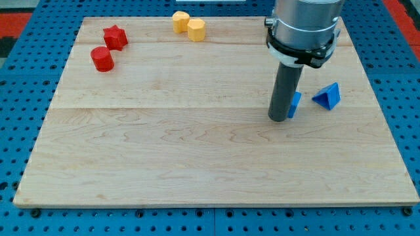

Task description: Move the blue cube horizontal left to the blue triangle

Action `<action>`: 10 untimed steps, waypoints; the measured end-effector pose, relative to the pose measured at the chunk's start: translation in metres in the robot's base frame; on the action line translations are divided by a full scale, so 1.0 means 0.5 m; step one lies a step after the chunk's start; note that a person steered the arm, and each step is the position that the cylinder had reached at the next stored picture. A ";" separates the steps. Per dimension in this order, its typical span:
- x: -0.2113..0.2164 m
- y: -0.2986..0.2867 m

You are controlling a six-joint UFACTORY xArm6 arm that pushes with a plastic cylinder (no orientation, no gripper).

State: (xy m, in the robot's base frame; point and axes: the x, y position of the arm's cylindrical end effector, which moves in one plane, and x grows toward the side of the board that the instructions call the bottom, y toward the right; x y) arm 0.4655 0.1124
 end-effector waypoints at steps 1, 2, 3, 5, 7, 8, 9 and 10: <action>-0.030 0.016; -0.024 0.010; -0.024 -0.016; -0.024 -0.023; -0.101 -0.059; -0.189 -0.148; -0.279 -0.318; -0.362 -0.408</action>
